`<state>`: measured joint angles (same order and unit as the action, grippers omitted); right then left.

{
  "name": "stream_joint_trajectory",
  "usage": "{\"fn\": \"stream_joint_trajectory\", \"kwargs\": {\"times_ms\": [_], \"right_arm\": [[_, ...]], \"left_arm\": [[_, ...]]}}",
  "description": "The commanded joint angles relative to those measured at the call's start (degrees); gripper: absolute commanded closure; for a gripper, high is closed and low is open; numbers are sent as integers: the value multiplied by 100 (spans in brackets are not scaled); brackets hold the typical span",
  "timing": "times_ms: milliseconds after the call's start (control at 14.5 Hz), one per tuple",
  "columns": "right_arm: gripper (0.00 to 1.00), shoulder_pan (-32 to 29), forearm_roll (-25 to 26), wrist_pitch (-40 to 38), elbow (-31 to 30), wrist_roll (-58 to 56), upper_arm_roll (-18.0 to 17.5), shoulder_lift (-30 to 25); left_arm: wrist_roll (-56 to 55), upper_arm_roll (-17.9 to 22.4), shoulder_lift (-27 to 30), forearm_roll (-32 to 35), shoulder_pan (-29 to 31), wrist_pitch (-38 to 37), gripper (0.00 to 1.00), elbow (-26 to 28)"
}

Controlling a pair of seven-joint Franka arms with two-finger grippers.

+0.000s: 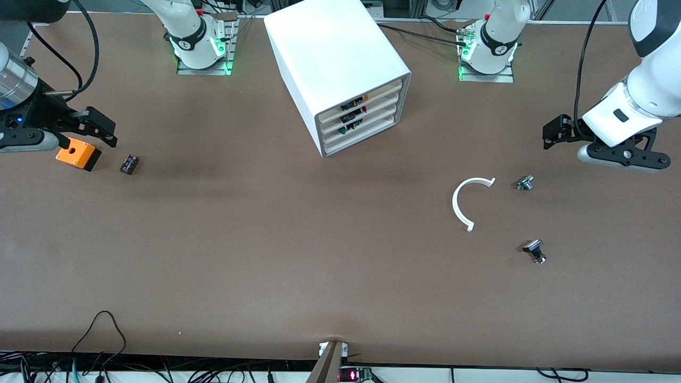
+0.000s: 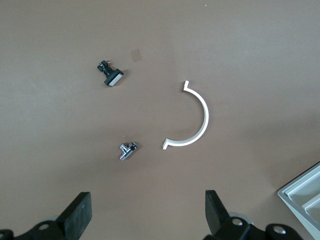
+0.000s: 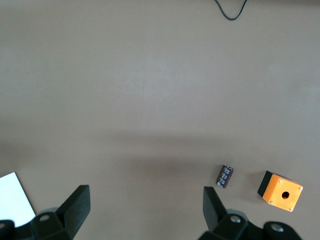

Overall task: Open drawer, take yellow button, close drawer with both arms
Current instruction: 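Reach the left gripper to the drawer handle while the right gripper rises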

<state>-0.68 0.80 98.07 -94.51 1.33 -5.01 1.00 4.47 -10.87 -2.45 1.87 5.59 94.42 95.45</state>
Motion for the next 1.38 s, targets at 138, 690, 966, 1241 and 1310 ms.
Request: {"fn": "stream_joint_trajectory", "kwargs": {"times_ms": [138, 690, 966, 1241, 1310], "right_arm": [[0, 94, -106, -217, -41, 155, -96, 154], [0, 753, -62, 177, 90, 1281, -114, 699], [0, 981, -115, 177, 99, 1702, -114, 866], [0, 1377, -53, 107, 661, 2564, -114, 1296], [0, 1465, -45, 107, 705, 2713, -114, 1393]], "left_arm": [[-69, -3, -27, 41, 21, -143, 0, -131], [28, -3, -71, -1089, 38, -1361, 0, -167], [28, -152, -438, -2275, -41, -2067, 0, -140], [386, -301, -940, -3593, -58, -1526, 1, 96], [763, -406, -1011, -3919, -58, -1079, 1, 332]]}}
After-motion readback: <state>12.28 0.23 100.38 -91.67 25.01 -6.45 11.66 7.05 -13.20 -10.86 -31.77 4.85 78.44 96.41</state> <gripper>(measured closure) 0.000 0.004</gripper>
